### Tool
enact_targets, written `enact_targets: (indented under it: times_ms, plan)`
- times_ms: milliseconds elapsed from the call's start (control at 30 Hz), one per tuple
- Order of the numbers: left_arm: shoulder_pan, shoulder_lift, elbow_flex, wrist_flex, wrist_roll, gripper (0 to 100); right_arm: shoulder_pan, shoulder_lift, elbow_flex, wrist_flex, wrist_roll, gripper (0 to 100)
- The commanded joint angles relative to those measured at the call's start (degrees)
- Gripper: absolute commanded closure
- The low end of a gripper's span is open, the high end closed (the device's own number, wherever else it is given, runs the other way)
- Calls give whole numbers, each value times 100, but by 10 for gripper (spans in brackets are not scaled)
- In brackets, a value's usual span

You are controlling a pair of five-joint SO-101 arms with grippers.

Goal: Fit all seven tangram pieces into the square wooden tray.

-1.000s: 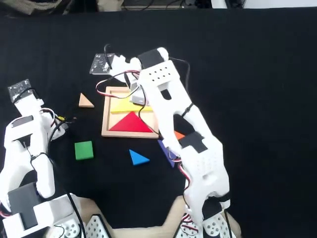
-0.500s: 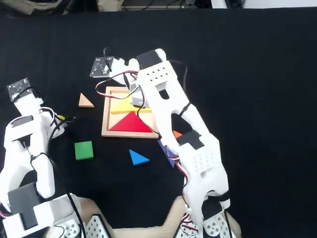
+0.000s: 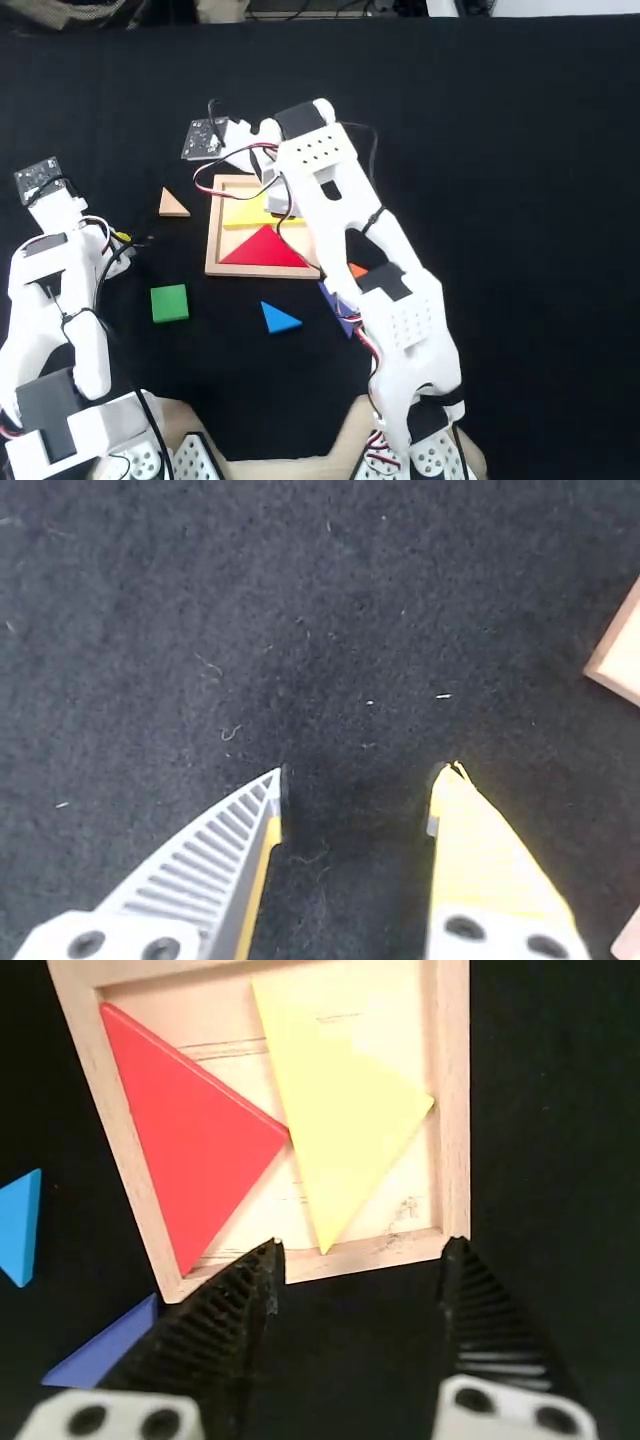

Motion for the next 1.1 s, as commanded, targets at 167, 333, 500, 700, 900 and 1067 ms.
enact_targets:
  times_ms: [167, 333, 500, 700, 900, 1067]
  plan:
    - [-31, -18, -13, -79, 44, 761, 141, -101, -321, 97, 44, 751]
    - [-31, -18, -13, -79, 44, 761, 255, -110, -593, 387, 35, 753]
    - [-31, -18, -13, -53, 44, 761, 237, -66, -1130, 624, 35, 753]
    - [-31, -53, 66, -79, 44, 761, 246, 48, -1138, 536, 229, 754]
    - [-31, -53, 66, -88, 44, 761, 211, 716, -1191, 202, 563, 751]
    - [-31, -53, 66, -97, 35, 762, 79, 963, -1200, -176, 563, 750]
